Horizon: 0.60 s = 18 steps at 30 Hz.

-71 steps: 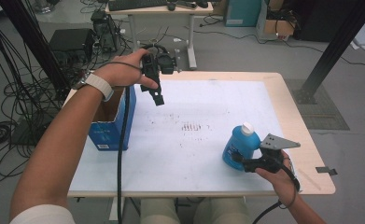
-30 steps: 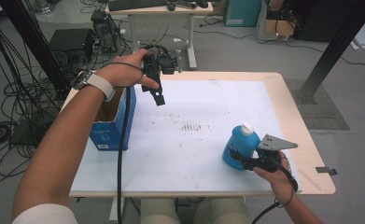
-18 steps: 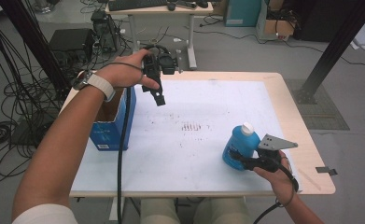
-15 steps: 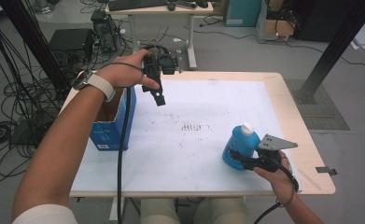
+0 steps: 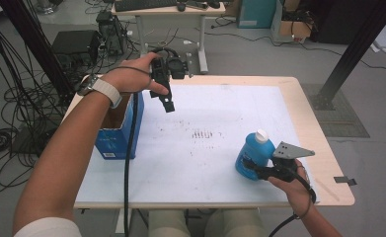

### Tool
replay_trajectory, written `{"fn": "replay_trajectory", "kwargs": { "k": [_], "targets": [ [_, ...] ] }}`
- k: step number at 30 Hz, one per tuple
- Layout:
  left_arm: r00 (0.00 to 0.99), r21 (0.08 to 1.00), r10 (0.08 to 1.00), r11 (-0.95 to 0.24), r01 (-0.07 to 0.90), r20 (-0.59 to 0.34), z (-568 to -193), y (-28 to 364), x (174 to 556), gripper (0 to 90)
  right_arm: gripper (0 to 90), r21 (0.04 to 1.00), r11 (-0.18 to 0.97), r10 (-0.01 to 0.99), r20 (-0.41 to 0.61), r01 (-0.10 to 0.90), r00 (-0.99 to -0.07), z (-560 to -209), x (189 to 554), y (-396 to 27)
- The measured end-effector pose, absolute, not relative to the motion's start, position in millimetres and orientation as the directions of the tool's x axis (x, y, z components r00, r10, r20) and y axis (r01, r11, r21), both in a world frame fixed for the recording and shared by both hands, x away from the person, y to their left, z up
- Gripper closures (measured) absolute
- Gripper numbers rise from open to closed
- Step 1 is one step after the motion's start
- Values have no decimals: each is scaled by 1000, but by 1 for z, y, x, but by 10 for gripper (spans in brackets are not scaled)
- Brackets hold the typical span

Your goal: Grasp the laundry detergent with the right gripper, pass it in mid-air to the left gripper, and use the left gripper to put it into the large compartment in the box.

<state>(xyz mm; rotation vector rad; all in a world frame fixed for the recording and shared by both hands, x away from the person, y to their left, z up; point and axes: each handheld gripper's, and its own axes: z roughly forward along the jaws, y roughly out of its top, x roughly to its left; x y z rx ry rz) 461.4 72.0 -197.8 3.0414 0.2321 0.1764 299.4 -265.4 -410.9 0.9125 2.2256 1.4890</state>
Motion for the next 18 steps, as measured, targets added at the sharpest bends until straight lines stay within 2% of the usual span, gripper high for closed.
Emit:
{"fn": "replay_trajectory", "kwargs": {
  "k": [18],
  "targets": [
    [981, 96, 161, -984, 151, 110, -198, 71, 461, 113, 421, 909, 263, 651, 80, 324, -755, -411, 301, -266]
  ]
}}
